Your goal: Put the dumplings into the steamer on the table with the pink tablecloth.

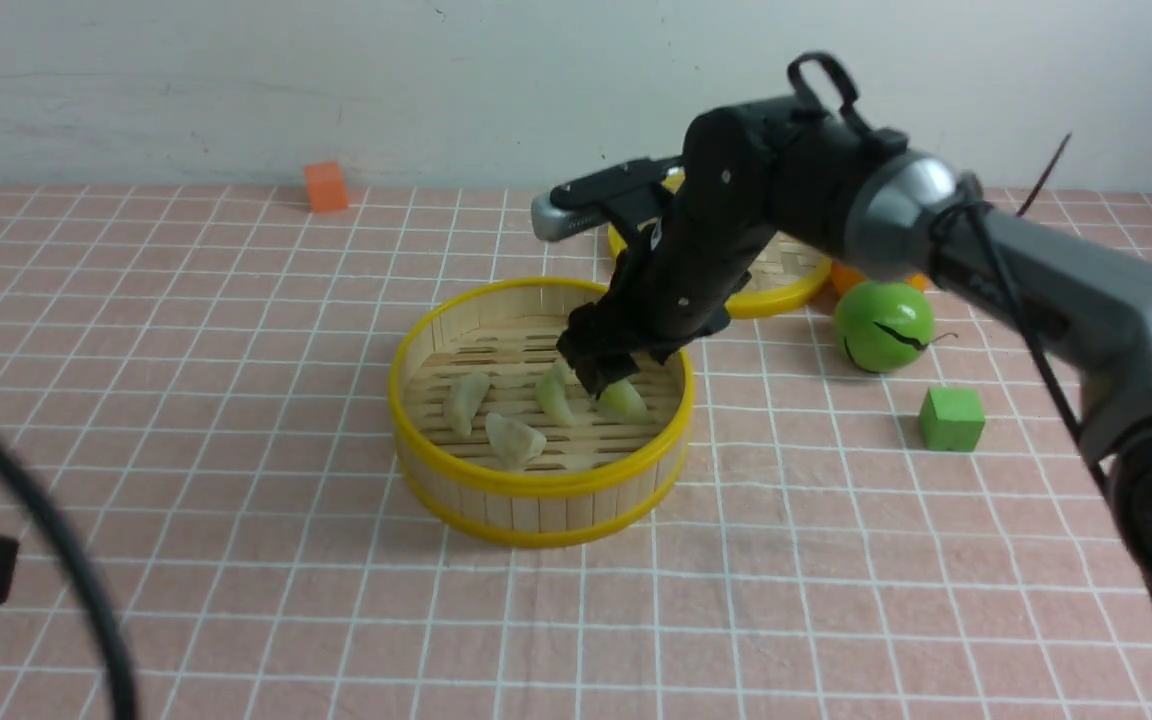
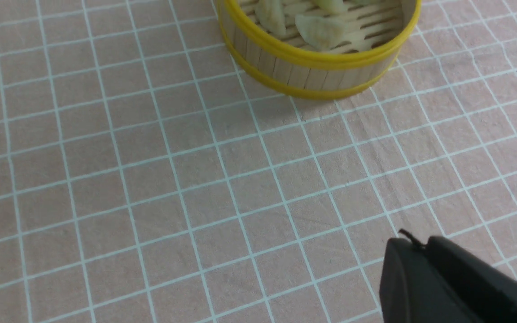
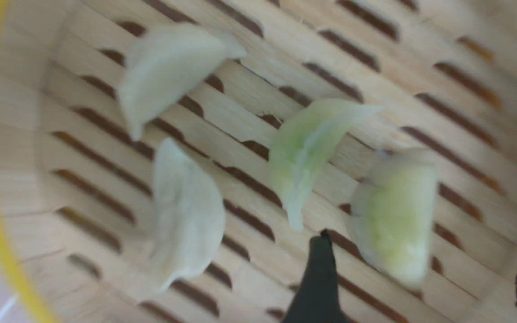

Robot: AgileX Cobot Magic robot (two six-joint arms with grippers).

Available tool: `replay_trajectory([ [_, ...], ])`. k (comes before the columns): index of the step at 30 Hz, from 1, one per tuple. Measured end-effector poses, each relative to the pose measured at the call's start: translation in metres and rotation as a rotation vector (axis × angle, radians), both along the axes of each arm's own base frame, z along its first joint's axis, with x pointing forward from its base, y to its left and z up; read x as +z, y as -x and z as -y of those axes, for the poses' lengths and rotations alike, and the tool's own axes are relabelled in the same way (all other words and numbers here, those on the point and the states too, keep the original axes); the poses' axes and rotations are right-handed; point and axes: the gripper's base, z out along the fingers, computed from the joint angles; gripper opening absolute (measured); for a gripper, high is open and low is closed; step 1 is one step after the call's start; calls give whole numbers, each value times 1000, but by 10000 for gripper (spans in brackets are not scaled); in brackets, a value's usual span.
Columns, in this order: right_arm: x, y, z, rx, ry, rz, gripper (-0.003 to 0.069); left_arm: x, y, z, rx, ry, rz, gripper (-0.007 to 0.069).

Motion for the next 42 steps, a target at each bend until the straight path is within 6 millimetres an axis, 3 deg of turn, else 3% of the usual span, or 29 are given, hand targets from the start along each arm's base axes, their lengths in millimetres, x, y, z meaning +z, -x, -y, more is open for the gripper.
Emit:
replay_trajectory([
  [4, 75, 27, 14, 10, -53, 107, 514, -23, 24, -12, 27, 58, 122, 38],
  [8, 153, 70, 36, 17, -114, 225, 387, -50, 38, -20, 63, 140, 233, 39],
  [9, 156, 72, 38, 18, -117, 230, 379, -53, 39, -21, 67, 144, 244, 39],
  [12, 202, 111, 58, 32, -142, 276, 218, -69, 41, -24, 82, 150, 316, 39],
  [17, 239, 154, 79, 60, -155, 317, 8, -85, 38, -24, 86, 124, 307, 39],
  [25, 274, 203, 96, 160, -236, 399, -20, -95, 36, -24, 87, 107, 276, 49],
  [30, 277, 238, 108, 221, -284, 444, -20, -96, 37, -24, 89, 102, 263, 54],
  [33, 268, 258, 120, 199, -305, 491, -17, -97, 37, -24, 89, 100, 260, 57],
  [34, 265, 256, 120, 198, -300, 480, -17, -97, 37, -24, 89, 100, 260, 57],
  [42, 229, 319, 164, 69, -424, 749, -10, -97, 37, -24, 90, 101, 259, 71],
])
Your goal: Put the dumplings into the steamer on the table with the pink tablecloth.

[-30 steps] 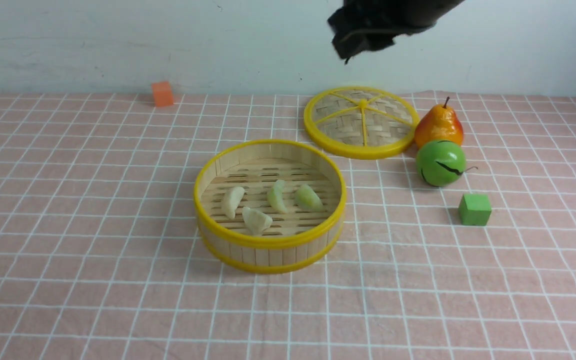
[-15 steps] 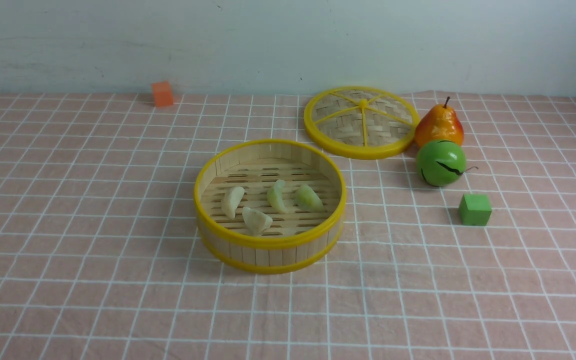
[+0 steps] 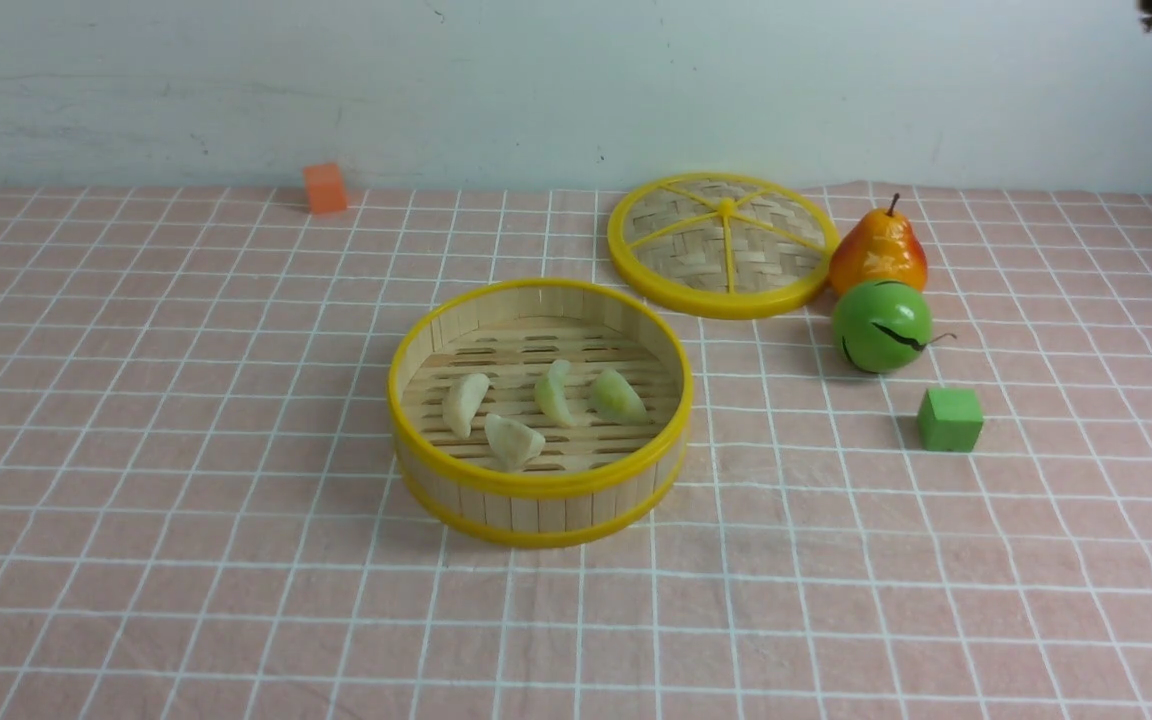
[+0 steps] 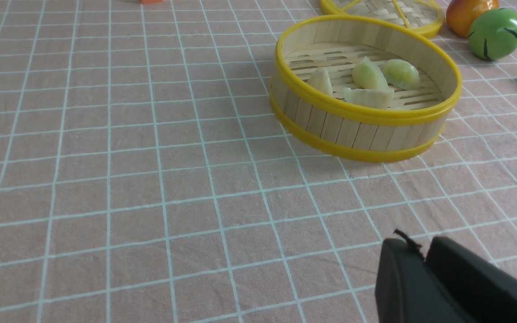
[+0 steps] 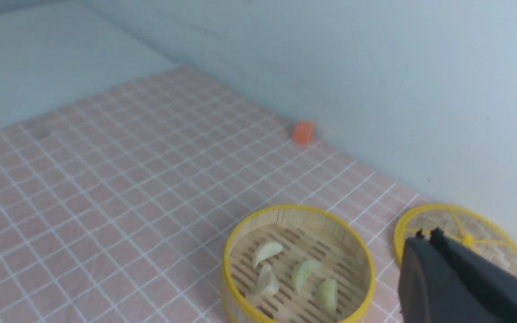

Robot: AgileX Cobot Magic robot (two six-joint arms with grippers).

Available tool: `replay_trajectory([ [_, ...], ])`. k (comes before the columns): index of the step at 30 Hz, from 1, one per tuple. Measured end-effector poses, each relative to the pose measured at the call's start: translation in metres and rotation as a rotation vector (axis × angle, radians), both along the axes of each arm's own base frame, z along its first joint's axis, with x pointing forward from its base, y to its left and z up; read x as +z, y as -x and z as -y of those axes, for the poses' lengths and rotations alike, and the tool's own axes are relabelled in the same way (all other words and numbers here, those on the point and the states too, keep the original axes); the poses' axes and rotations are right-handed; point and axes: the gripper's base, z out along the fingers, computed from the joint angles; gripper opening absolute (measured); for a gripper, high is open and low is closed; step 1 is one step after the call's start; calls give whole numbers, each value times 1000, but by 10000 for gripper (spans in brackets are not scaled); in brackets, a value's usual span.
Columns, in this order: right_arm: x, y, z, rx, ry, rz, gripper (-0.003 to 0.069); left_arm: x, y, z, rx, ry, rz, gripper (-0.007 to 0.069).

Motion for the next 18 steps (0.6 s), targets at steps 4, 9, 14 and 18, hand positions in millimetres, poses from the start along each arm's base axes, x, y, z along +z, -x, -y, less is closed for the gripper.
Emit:
replay_trajectory([
  [4, -20, 22, 13, -17, -30, 37, -6, 0, 0, 0, 0, 0, 0, 71],
  [9, -50, 36, 21, -17, -18, 7, -3, 0, 0, 0, 0, 0, -1, 71],
  [14, -79, 43, 25, -19, 9, -32, -1, 0, 0, 0, 0, 0, -1, 74],
  [18, -84, 50, 29, -24, -15, -34, -8, 0, 0, 0, 0, -1, -3, 77],
])
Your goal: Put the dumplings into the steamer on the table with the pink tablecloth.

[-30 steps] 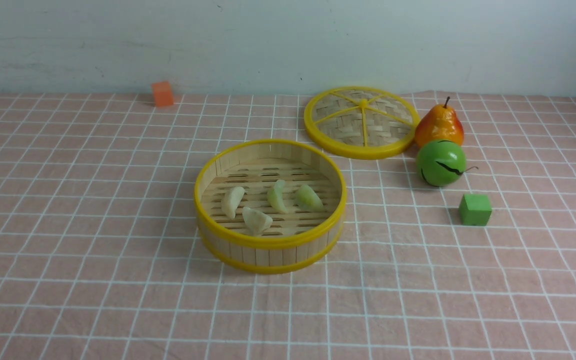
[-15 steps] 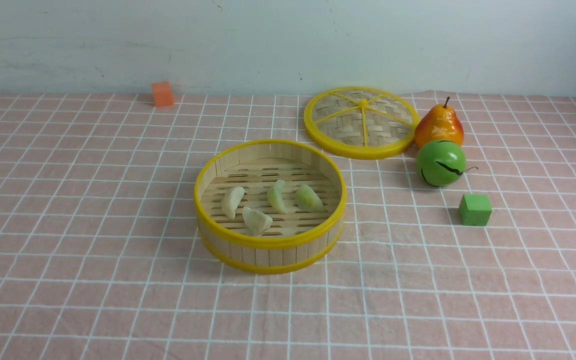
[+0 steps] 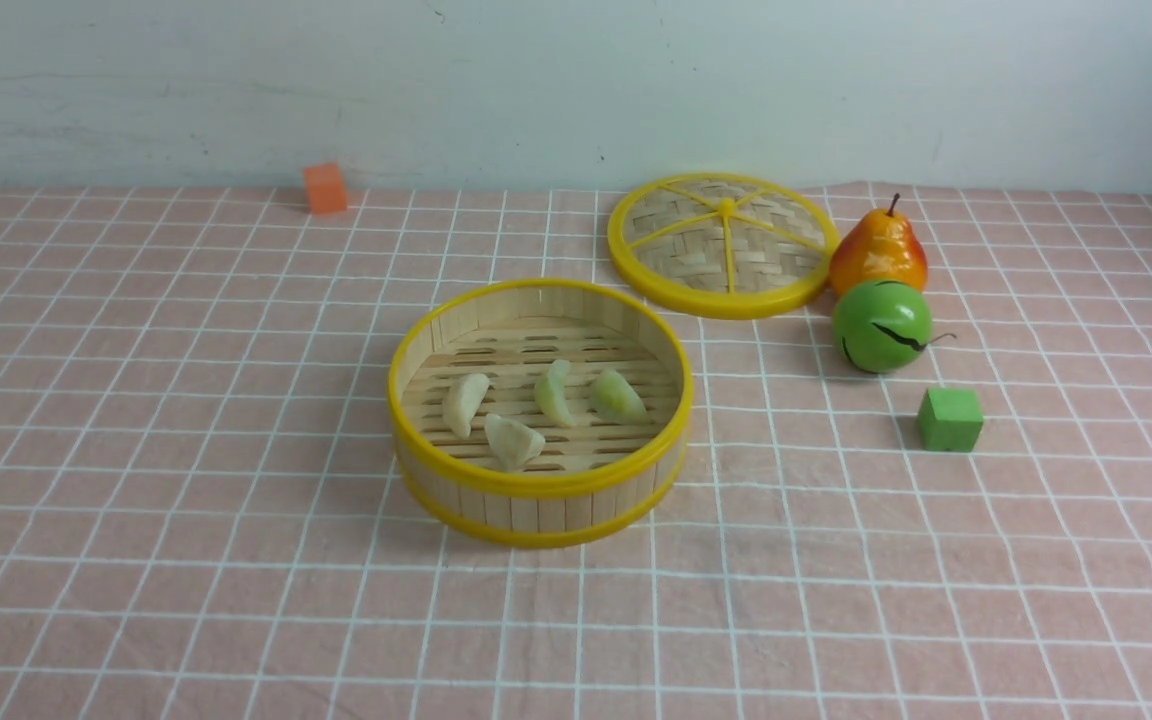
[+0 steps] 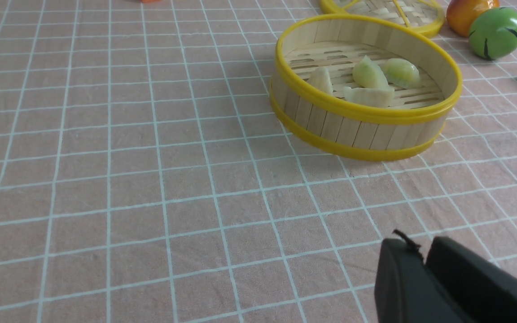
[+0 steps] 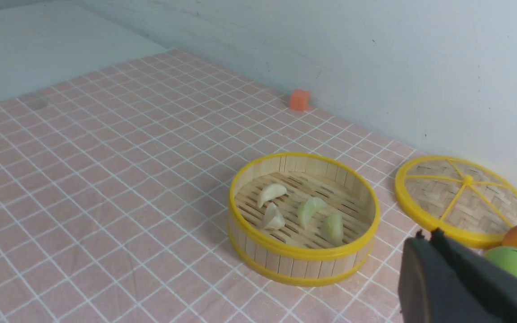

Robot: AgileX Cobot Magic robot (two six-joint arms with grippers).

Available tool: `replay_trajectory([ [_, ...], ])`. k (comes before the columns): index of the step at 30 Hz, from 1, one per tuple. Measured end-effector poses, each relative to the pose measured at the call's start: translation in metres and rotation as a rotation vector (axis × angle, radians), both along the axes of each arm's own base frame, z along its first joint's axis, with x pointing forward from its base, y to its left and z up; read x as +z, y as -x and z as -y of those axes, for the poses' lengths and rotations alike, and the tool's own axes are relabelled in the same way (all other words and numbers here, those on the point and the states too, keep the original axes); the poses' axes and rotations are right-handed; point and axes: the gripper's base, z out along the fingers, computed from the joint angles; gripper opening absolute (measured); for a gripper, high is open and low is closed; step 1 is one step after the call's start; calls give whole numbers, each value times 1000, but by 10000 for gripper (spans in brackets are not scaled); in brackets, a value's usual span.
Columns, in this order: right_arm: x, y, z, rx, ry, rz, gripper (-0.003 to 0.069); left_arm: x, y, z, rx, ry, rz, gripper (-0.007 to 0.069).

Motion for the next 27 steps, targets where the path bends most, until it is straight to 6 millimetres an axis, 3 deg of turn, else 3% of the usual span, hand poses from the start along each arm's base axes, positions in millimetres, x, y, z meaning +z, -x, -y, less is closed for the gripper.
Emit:
replay_trajectory([
  [5, -20, 2, 4, -40, -24, -23, -21, 0, 0, 0, 0, 0, -1, 83],
  [8, -61, -2, 10, -115, -8, -25, -21, 0, 0, 0, 0, 0, -1, 90],
  [12, -101, -1, 22, -246, -32, 8, -21, 0, 0, 0, 0, -1, -3, 92],
  [15, -140, 6, 40, -446, -53, 70, -21, 0, 0, 0, 0, -1, -3, 91],
  [17, -149, 9, 44, -504, -52, 89, -21, 0, 0, 0, 0, -1, -3, 92],
  [18, -166, 11, 50, -601, -41, 82, -21, 0, 0, 0, 0, -1, -3, 93],
  [21, -189, 16, 56, -717, -41, 48, -21, 0, 0, 0, 1, -1, -4, 95],
  [27, -223, 15, 60, -790, -60, -82, -21, -1, 0, 0, 1, -4, -10, 102],
])
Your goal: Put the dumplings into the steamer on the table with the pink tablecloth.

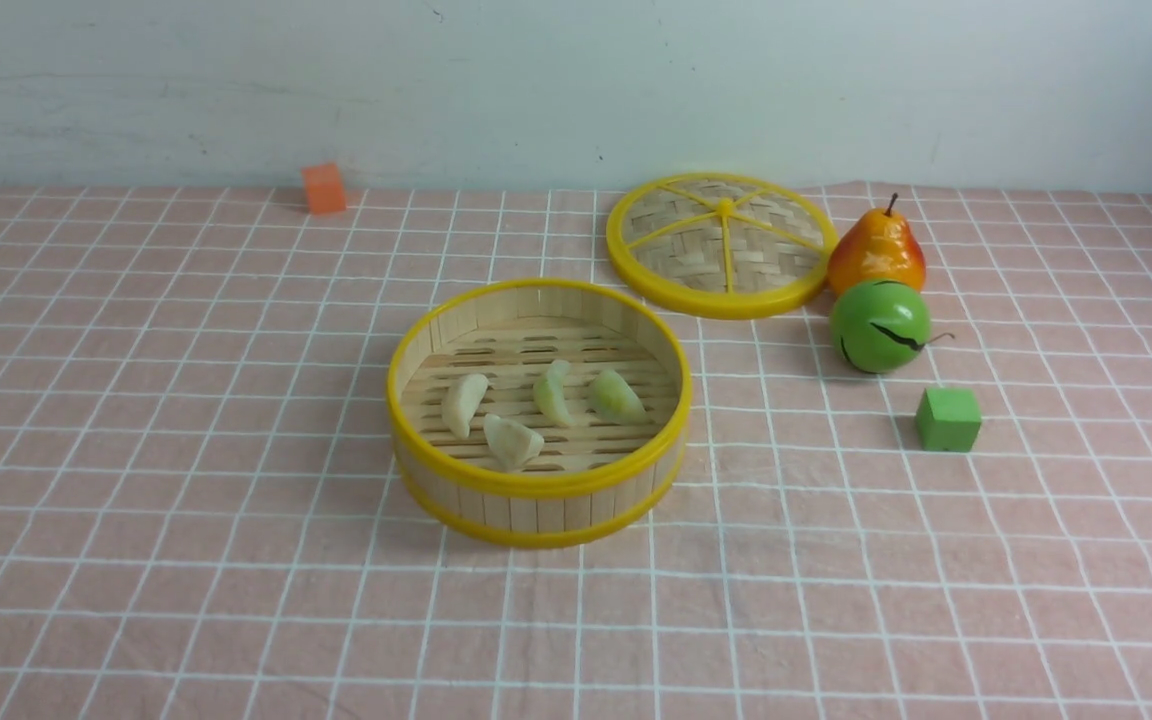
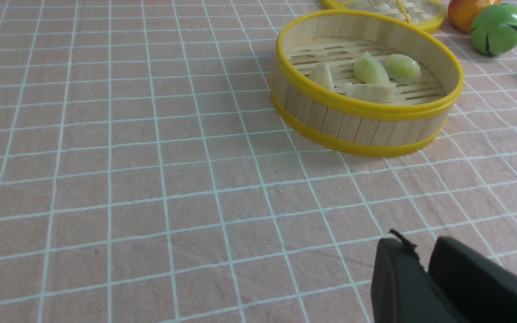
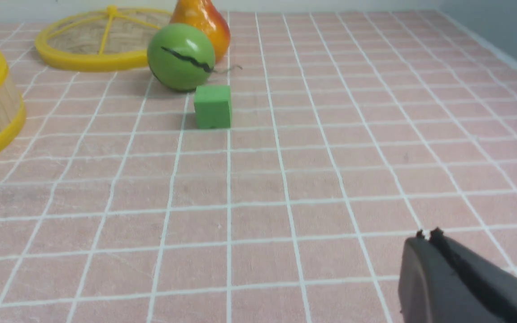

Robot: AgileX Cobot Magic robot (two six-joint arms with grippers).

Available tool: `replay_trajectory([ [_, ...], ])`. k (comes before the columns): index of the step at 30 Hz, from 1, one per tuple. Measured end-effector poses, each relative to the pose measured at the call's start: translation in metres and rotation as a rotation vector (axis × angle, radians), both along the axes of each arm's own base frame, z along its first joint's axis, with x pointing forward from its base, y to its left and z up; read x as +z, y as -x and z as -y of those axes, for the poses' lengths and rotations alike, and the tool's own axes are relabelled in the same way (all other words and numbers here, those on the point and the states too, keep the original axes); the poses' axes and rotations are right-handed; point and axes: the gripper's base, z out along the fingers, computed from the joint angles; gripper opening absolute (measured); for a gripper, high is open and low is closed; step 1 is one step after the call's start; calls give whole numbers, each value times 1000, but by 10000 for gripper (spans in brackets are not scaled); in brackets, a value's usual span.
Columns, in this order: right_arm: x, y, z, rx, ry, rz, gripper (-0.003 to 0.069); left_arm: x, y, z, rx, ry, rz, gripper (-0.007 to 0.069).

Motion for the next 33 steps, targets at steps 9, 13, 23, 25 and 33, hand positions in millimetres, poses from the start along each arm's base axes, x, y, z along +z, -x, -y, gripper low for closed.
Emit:
replay_trajectory([
  [9, -6, 1, -2, 51, 3, -58, -21, 0, 0, 0, 0, 0, -1, 110],
  [13, -6, 2, -2, 49, 13, -70, -21, 0, 0, 0, 0, 0, -1, 111],
  [23, -6, 2, -2, 50, 7, -73, -20, 0, 0, 0, 0, 0, -1, 123],
  [25, -6, 2, -2, 50, 7, -73, -18, 0, 0, 0, 0, 0, -1, 123],
  [33, -6, 2, -2, 50, 6, -73, -12, 0, 0, 0, 0, 0, -1, 132],
])
